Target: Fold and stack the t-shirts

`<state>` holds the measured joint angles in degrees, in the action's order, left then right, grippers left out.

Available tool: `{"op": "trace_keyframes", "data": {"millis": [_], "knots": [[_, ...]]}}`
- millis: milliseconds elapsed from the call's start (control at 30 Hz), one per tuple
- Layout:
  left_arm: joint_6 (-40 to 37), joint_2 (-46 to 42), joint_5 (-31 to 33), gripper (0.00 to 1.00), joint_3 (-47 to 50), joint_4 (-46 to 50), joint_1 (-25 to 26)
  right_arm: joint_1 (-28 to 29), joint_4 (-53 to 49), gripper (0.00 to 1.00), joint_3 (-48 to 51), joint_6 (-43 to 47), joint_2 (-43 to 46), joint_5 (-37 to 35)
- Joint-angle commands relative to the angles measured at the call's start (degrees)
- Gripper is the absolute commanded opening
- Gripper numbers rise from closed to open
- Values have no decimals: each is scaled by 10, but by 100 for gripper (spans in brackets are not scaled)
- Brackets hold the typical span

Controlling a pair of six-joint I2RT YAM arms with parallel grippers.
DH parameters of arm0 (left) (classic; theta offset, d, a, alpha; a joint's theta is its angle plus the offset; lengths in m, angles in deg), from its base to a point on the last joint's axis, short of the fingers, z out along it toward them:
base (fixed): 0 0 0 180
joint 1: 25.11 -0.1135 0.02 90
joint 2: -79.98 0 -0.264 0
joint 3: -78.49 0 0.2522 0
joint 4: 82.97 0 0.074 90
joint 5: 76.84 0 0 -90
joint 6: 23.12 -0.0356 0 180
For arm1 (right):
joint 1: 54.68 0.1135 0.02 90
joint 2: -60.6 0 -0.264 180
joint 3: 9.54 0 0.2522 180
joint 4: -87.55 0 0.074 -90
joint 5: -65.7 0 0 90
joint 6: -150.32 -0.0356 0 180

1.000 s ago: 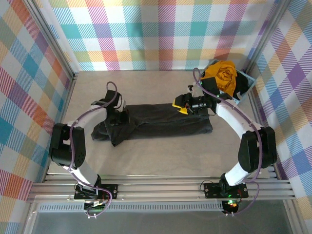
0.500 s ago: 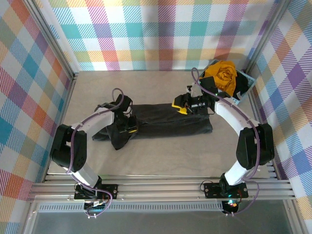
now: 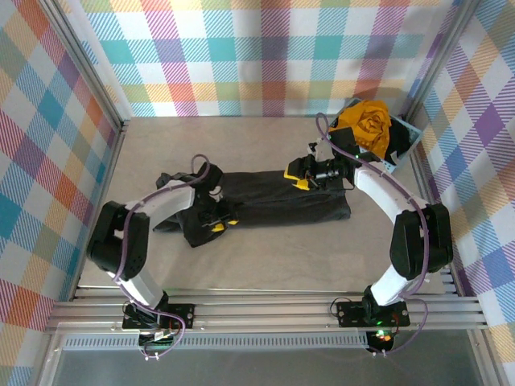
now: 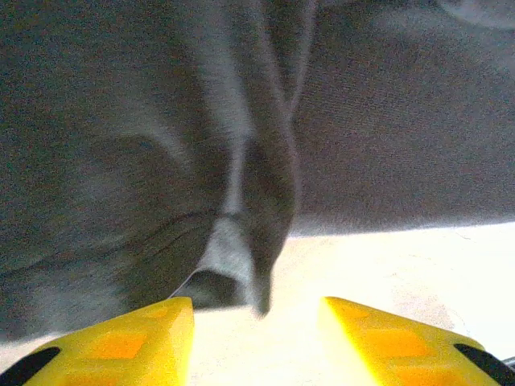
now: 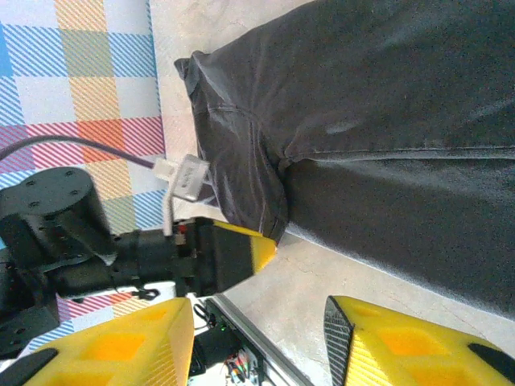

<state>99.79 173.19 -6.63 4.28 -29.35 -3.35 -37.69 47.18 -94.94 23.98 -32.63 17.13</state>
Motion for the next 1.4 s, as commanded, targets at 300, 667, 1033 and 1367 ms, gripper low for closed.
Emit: {"op": "trace_keyframes", "data": {"millis": [300,667,1033,1367], "knots": [[-2,-60,19,46,61,-88,-263,83,151,51,16,0,29,52],[-57,3,50,41,55,-93,-289,88,126,51,11,4,22,40],[-58,12,6,25,66,-123,-289,88,115,50,-3,1,7,36],[-49,-50,39,0,55,-73,-289,88,106,50,-3,3,6,29]]}}
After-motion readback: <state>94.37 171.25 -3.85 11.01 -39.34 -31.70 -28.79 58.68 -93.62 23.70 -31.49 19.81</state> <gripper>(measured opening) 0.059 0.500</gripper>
